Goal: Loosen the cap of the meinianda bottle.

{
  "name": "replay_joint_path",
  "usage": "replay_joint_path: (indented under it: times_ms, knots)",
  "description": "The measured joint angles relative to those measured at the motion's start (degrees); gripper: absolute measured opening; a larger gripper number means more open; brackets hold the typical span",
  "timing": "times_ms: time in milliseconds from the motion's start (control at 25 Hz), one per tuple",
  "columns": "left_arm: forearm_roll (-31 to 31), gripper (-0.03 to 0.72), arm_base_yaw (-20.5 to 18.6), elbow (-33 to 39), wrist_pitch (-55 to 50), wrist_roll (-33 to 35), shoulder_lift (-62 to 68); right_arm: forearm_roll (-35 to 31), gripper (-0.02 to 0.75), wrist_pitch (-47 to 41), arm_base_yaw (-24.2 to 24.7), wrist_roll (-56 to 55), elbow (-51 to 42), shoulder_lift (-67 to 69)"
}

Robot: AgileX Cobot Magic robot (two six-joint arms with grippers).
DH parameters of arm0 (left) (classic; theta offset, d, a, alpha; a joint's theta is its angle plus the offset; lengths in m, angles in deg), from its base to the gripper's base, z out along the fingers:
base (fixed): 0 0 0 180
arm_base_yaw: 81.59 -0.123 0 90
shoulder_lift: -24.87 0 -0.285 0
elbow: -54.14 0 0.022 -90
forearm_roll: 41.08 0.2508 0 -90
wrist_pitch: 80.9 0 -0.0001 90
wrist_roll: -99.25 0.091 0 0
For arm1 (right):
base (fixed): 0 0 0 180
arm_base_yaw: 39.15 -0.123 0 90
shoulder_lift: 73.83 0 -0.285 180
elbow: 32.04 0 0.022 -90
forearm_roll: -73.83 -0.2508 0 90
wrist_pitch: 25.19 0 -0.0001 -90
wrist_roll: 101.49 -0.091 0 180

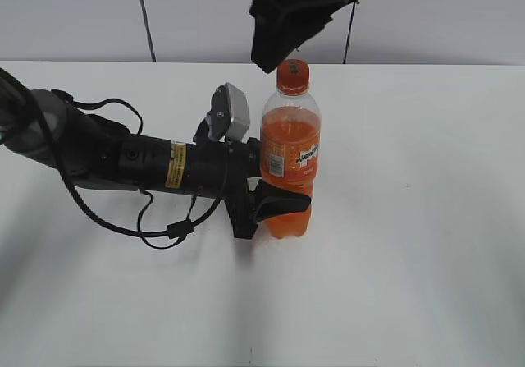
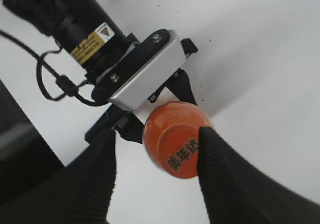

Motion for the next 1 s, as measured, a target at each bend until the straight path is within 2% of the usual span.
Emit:
replay_joint_path:
  times_ms: [240, 400, 720, 1000]
  knots:
    - [0.06, 0.401, 0.00, 0.00, -0.06, 0.00, 0.00, 1.17, 0.394, 0.00, 0.00, -30.06, 0.00, -2.91]
    - [0.06, 0.401, 0.00, 0.00, -0.11, 0.00, 0.00, 1.77, 0.394, 0.00, -0.61, -42.70, -0.04, -3.25]
    - [0.11, 0.400, 0.00, 0.00, -0.06, 0.00, 0.00, 9.85, 0.394, 0.00, -3.36, -53.13, -0.07, -3.25]
    - [0.11, 0.400, 0.00, 0.00, -0.06, -0.05, 0.00, 10.62, 0.394, 0.00, -3.36, -53.74, -0.11, -0.78]
